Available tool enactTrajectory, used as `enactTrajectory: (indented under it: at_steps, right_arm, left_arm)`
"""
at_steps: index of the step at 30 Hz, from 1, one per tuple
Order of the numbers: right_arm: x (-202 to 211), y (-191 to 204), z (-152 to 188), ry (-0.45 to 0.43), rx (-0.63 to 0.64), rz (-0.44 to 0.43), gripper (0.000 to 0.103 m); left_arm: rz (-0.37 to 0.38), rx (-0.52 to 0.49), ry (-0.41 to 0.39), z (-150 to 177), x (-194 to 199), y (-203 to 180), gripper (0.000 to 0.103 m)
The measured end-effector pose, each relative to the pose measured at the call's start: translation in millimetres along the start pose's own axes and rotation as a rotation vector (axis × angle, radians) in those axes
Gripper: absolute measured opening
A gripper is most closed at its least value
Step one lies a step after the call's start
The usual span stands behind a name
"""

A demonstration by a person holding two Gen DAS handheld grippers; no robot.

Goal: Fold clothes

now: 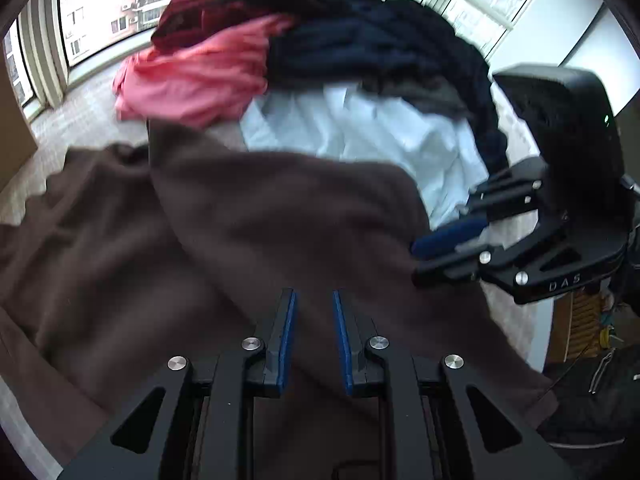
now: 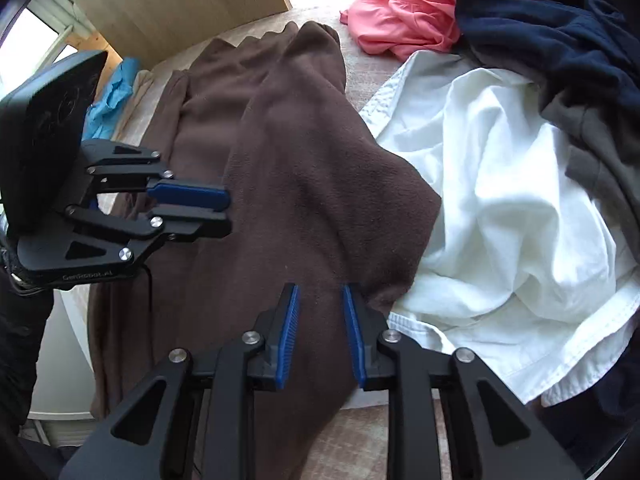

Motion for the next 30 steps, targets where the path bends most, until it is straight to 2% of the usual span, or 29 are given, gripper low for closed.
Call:
enactTrajectory:
  at_steps: [1,5,6,8,9,11,13,16,18,20,23,25,30]
  right_arm:
    - [9.2,0.7,1.9,-0.012,-0.004,-0.009,0.023]
    - [67.7,16.2,26.9,-0.076,0.028,-0.073,0.024]
    - [82.3,23.0,38.9,-0.087,0.047,-0.108,0.024]
    - [107.8,36.6,67.4,-0.105,0.092,-0.168,0.029]
    - [114.9,43.0,84.3,-0.105,0.111,-0.188,0.033]
    - [120.0,55.8,121.8,-0.087,0.153,-0.207,0.033]
    - [112.9,68.8,160.7,-0.056,0.198,-0.206,0.033]
    - [90.4,85.7,213.1,0.013,0.185,-0.240,0.033]
    - [78.2,97.6,240.0,0.051,0.202,-0.215,0.033]
    - [73.8,108.9,256.6,0.059,0.216,-0.194,0.033]
    - [76.9,122.7,266.5,0.020,0.209,-0.204,0.033]
    - [76.5,126.1,267.1,-0.005,0.197,-0.175,0.033]
    - [68.9,132.7,261.6,-0.057,0.167,-0.112,0.033]
  left_arm:
    - [-0.032,0.009,-0.009,8.7,6.1,-3.1,0.017]
    - [-0.094,0.037,-0.125,53.9,76.0,-38.1,0.017]
    - [-0.093,0.048,-0.144,71.1,93.1,-52.1,0.019]
    - [-0.091,0.077,-0.174,109.6,122.0,-83.8,0.030]
    - [-0.087,0.101,-0.176,129.0,125.4,-98.2,0.030]
    - [-0.074,0.151,-0.177,167.5,129.6,-125.7,0.030]
    - [-0.063,0.192,-0.163,205.5,117.8,-156.8,0.030]
    - [-0.028,0.190,-0.117,238.0,89.7,-195.0,0.030]
    - [-0.003,0.186,-0.086,258.9,70.8,-220.2,0.030]
    - [-0.004,0.195,-0.078,258.3,60.6,-221.6,0.030]
    - [-0.007,0.212,-0.068,254.9,46.3,-221.0,0.030]
    - [-0.010,0.223,-0.062,252.6,36.8,-220.7,0.030]
    - [0.054,0.265,-0.071,246.3,36.7,-206.9,0.030]
Point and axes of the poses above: each gripper's, at about its wrist camera, not at the fingertips, and x roughly against the way its jaws point, y to its left, z to its underside, the point moved 5 cm from there along -x, roughly the way its jaws point, and after that the axes turned 11 degrees about x, right-handed, at the moved point
